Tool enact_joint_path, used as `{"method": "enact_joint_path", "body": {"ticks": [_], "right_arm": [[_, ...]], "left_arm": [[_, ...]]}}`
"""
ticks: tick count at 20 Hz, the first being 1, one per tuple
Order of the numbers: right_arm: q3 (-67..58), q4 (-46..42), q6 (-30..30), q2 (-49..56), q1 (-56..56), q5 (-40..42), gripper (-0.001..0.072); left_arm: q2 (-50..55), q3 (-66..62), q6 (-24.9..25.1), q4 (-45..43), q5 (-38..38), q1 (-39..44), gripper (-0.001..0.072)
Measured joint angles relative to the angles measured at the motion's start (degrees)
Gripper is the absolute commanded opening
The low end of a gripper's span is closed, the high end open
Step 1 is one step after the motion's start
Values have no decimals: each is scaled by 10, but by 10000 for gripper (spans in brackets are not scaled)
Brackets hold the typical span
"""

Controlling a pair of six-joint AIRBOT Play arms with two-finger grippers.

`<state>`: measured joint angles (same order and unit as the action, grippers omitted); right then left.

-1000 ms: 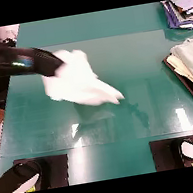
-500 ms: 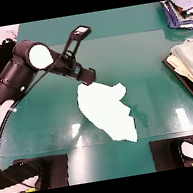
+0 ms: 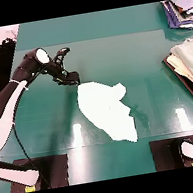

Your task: Fold the shirts.

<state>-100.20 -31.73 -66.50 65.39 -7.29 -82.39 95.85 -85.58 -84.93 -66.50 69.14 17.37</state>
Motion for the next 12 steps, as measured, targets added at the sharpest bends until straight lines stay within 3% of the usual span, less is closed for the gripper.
{"method": "enact_joint_path", "body": {"ticks": [7,8,9,10,12], "right_arm": [[0,0,-1,0,0,-12,17],[0,0,-1,0,0,-16,17],[0,0,-1,0,0,-21,17],[0,0,-1,0,0,-26,17],[0,-10,-4,0,1,-36,17]], "left_arm": [[51,2,23,27,-26,18,540],[53,2,23,29,-29,18,433],[55,1,23,29,-32,18,150],[56,1,23,28,-32,18,37],[56,-3,25,29,-29,14,28]]}}
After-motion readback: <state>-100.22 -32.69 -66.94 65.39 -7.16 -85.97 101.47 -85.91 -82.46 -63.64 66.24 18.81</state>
